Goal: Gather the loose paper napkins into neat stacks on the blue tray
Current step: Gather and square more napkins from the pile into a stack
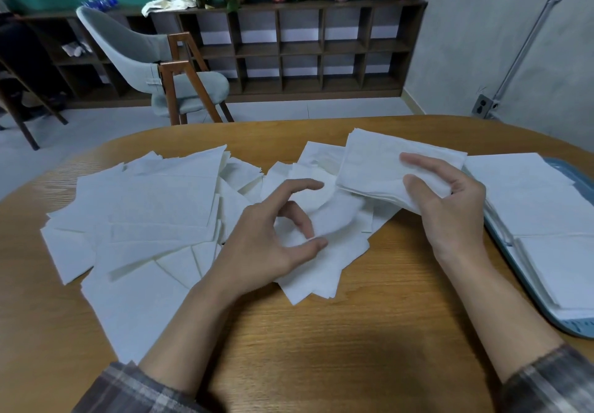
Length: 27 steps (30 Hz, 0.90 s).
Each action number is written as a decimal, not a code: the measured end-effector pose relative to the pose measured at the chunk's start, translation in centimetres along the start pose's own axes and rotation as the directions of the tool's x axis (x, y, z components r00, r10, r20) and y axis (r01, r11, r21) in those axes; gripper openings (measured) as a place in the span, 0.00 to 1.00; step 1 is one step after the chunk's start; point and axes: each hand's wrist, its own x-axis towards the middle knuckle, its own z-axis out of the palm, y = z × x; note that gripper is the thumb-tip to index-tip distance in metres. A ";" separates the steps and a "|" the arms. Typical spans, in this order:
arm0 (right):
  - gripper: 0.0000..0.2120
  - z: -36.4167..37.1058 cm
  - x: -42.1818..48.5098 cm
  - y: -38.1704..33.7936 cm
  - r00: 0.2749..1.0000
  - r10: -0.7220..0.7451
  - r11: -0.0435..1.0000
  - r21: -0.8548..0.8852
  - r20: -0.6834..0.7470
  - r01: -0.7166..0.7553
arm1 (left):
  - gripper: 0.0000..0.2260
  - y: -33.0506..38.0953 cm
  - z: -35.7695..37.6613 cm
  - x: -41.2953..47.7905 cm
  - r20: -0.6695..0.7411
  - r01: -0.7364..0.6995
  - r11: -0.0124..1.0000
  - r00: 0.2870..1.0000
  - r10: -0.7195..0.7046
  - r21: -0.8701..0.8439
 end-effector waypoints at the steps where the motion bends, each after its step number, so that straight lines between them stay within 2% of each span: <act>1: 0.16 0.0 0.0 0.0 1.000 0.001 1.000 -0.001 0.001 -0.001 | 0.27 0.4 0.0 -0.2 0.039 0.019 0.998 0.999 -0.017 -0.055; 3: 0.16 0.1 0.0 0.0 1.000 0.005 1.000 -0.004 -0.001 -0.005 | 0.25 0.8 -0.1 -0.2 0.069 0.052 0.990 0.997 -0.043 -0.129; 5: 0.16 0.1 0.0 0.1 1.000 0.003 1.000 -0.007 0.002 -0.003 | 0.19 0.3 0.2 0.0 0.015 0.053 0.992 0.999 -0.052 -0.116; 8: 0.15 0.1 -0.1 0.1 1.000 -0.006 1.000 -0.003 0.013 0.007 | 0.11 -1.8 0.8 0.5 -0.128 0.097 0.988 0.988 -0.082 0.120; 11: 0.15 0.3 -0.2 0.1 0.998 -0.030 1.000 0.004 0.062 0.029 | 0.12 -3.2 1.6 0.8 -0.097 0.137 0.955 0.989 -0.115 0.263; 15: 0.17 0.6 -0.5 0.1 0.990 -0.053 0.998 -0.008 0.133 0.055 | 0.09 -3.1 1.8 0.8 -0.055 0.171 0.971 0.985 -0.164 0.166; 19: 0.17 0.7 -0.5 0.2 0.980 -0.068 0.997 -0.009 0.185 0.071 | 0.02 -2.3 1.3 0.6 -0.031 0.126 0.987 0.992 -0.123 0.104; 22: 0.13 0.7 -0.6 -0.1 0.969 -0.074 0.997 0.001 0.236 0.075 | 0.03 -1.2 0.4 0.4 0.112 0.105 0.994 0.989 -0.100 -0.037; 24: 0.11 0.8 -0.8 -0.3 0.941 -0.087 0.996 0.019 0.327 0.085 | 0.02 -0.4 0.1 0.2 0.176 0.124 0.983 0.979 -0.099 -0.138; 27: 0.18 1.3 -1.6 -0.6 0.850 -0.056 0.995 0.102 0.524 0.003 | 0.01 -0.1 0.1 0.2 0.051 0.082 0.970 0.996 -0.073 -0.229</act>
